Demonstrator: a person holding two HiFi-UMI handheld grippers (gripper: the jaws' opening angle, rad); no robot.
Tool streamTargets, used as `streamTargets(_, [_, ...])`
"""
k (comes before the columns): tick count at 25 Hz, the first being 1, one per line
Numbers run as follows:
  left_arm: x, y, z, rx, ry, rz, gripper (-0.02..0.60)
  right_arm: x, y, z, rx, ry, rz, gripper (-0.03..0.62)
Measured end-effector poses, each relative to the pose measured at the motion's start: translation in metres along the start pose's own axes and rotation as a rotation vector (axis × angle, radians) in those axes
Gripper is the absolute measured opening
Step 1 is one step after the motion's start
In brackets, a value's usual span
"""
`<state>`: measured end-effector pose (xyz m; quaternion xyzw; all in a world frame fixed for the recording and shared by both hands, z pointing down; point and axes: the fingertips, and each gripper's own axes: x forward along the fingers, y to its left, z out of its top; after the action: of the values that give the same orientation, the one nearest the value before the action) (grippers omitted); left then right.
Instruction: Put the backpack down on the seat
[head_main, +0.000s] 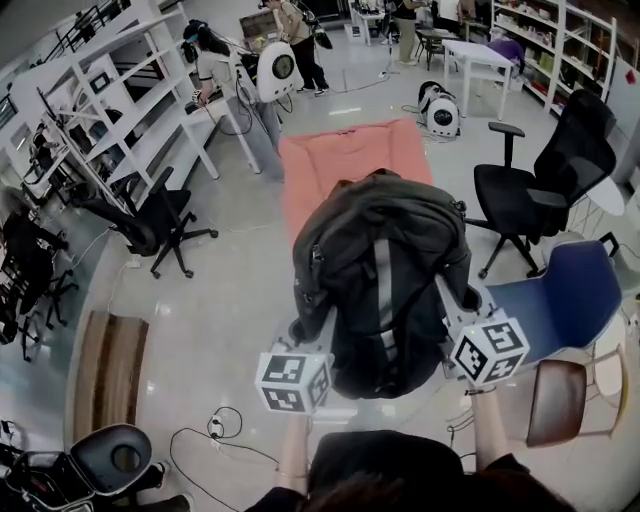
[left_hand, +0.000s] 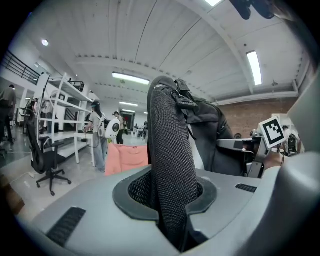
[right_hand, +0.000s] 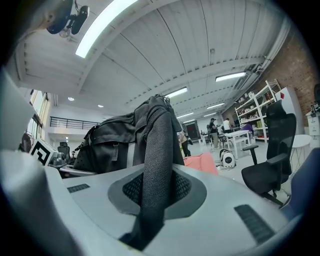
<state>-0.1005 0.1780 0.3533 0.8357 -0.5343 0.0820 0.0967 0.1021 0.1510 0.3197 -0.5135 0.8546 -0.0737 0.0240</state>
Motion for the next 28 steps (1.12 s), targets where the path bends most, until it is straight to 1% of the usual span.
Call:
streamTargets(4, [0.037,0.032,0.013,0.012,0.000,-0.023,0.094,0.044,-0.010,0.002,0.009,-0.006,-0.026,0.051])
streamTargets(12, [0.098,0.072,0.020,0.028,0.015,-0.063,0.094,0.104,-0.032,-0.005,0.025,-0.001,-0.070,0.051])
streamTargets(17, [0.136,0.093,0.014,0.000,0.038,-0.057,0.094,0.144,-0.049,-0.013,0.024,0.028,-0.069,0.051])
streamTargets(21, [0.167,0.110,0.019,-0.012,0.060,-0.054,0.094,0.178,-0.065,-0.014,0.042,0.049,-0.069,0.051])
streamTargets(28, [0.238,0.145,0.025,-0.040,0.094,-0.023,0.094,0.253,-0.104,-0.021,0.071,0.090,-0.047,0.051])
